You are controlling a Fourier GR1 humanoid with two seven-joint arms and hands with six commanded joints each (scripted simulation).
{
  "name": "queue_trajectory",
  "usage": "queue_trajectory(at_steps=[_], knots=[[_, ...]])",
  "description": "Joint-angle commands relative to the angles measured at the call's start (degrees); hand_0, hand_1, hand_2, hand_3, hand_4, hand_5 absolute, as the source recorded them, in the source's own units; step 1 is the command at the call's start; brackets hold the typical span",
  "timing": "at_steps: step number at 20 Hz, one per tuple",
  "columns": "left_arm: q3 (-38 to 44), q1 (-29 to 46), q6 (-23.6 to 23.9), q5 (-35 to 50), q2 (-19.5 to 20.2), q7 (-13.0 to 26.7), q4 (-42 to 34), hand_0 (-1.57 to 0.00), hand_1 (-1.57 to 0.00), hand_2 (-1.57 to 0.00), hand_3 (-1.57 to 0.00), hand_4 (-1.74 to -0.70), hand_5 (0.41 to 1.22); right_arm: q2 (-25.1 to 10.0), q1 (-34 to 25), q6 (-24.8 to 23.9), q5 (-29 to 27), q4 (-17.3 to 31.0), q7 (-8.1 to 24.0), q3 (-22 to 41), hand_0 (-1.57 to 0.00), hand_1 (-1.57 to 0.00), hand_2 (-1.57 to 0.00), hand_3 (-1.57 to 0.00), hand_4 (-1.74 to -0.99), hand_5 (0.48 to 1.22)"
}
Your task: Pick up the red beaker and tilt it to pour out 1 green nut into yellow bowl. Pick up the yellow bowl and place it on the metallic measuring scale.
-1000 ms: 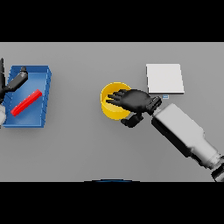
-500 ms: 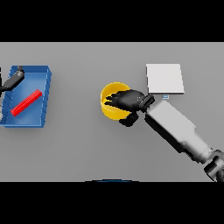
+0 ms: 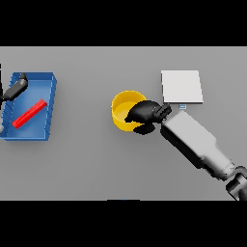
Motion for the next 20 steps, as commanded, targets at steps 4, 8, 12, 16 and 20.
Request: queue_trajectory(at_steps=[4, 8, 12, 16, 20], knots=[[-0.23, -0.19, -0.02, -0.37, -0.29, -0.32, 1.04, 0.00, 0.00, 0.00, 0.00, -0.75, 0.692, -0.53, -0.20, -0.03, -0.71, 0.20, -0.18, 0.49, -1.38, -1.38, -1.23, -1.21, -1.666, 1.170], [-0.28, -0.46, -0.23, -0.49, 0.09, -0.12, 0.51, 0.00, 0.00, 0.00, 0.00, -0.74, 0.688, -1.06, -0.06, -0.44, -1.63, -0.55, 0.02, 0.76, -1.49, -1.49, -1.29, -1.39, -1.710, 1.200], [-0.69, -0.11, 0.18, -0.71, -0.23, 0.43, -0.06, 0.00, 0.00, 0.00, 0.00, -0.73, 0.687, -2.25, -0.60, 0.04, -2.39, -3.19, 0.80, 0.29, -1.54, -1.54, -1.33, -1.38, -1.728, 1.212], [-0.30, -0.92, -0.03, -0.75, -0.06, -0.18, 0.79, 0.00, 0.00, 0.00, 0.00, -0.74, 0.690, -4.65, -1.31, 2.56, -3.60, -6.52, 2.23, -1.70, -1.56, -1.56, -1.40, -1.27, -1.736, 1.217], [-0.45, -1.45, -0.34, -0.86, -0.12, 0.18, 0.92, 0.00, 0.00, 0.00, 0.00, -0.74, 0.693, -6.36, -2.69, 4.07, -4.65, -10.47, 4.57, -4.65, -1.57, -1.57, -1.42, -1.27, -1.739, 1.220]])
